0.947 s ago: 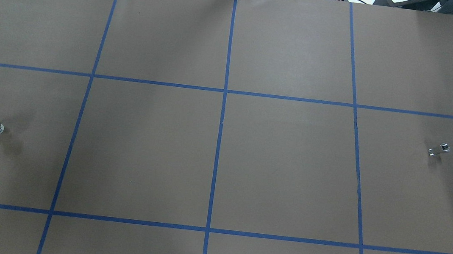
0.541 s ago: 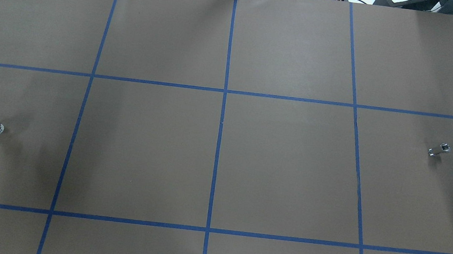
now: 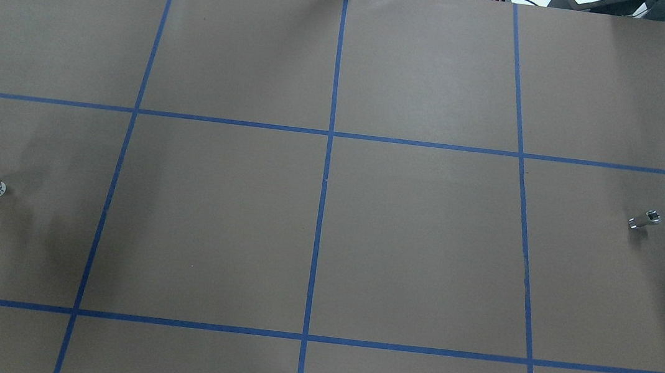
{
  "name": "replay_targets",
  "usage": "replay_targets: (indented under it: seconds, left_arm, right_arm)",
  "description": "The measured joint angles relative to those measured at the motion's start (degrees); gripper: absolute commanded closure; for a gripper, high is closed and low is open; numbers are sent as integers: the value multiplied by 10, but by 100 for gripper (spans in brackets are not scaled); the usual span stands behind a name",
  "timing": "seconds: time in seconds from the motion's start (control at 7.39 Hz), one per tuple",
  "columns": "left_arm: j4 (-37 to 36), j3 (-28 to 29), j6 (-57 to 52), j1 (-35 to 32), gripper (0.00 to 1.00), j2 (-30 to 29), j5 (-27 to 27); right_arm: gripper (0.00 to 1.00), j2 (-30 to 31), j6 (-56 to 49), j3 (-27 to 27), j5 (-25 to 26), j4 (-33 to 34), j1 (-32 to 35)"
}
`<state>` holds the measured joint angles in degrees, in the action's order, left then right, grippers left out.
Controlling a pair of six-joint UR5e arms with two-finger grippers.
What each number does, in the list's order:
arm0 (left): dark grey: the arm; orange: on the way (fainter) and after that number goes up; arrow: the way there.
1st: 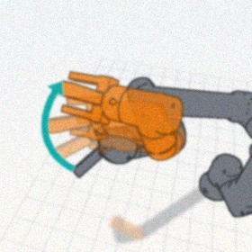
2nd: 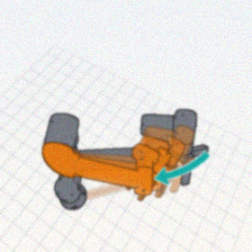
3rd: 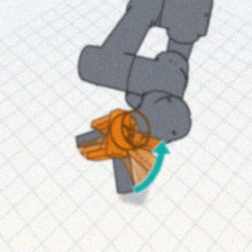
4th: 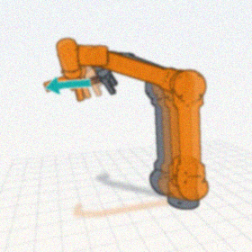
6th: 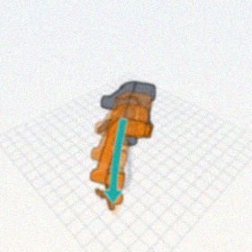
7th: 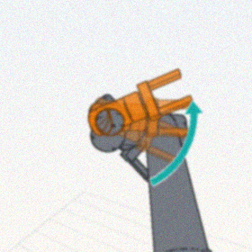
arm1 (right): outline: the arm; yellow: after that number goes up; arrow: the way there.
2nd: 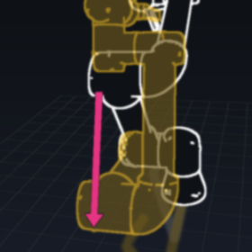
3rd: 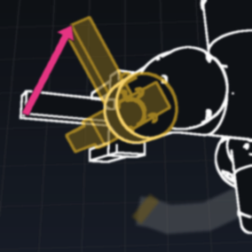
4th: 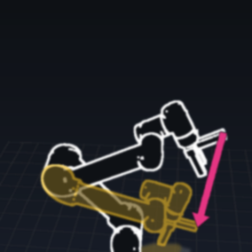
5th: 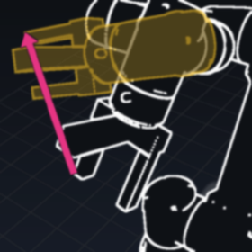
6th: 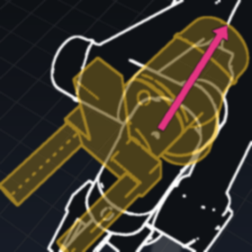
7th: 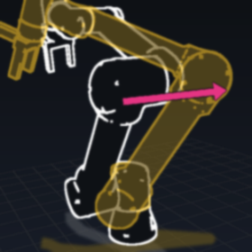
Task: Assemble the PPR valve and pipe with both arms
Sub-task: 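Lower the left gripper onto the white pipe piece and grasp it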
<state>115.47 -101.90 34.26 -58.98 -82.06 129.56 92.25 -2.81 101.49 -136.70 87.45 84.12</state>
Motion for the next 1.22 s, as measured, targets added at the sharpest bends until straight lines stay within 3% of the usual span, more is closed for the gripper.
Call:
replay_targets:
  seconds: [0.14, 0.54, 1.22]
  left_arm:
    - [0, -1, 6, 6, 17, 6, -2]
    - [0, -9, 15, 15, 100, 14, -3]
    - [-7, -28, 17, 13, 100, 2, 6]
  right_arm:
    - [0, 0, 0, 1, 0, 0, -1]
    - [0, 0, 0, 0, 1, 0, -3]
    - [0, 0, -1, -2, 4, 0, -3]
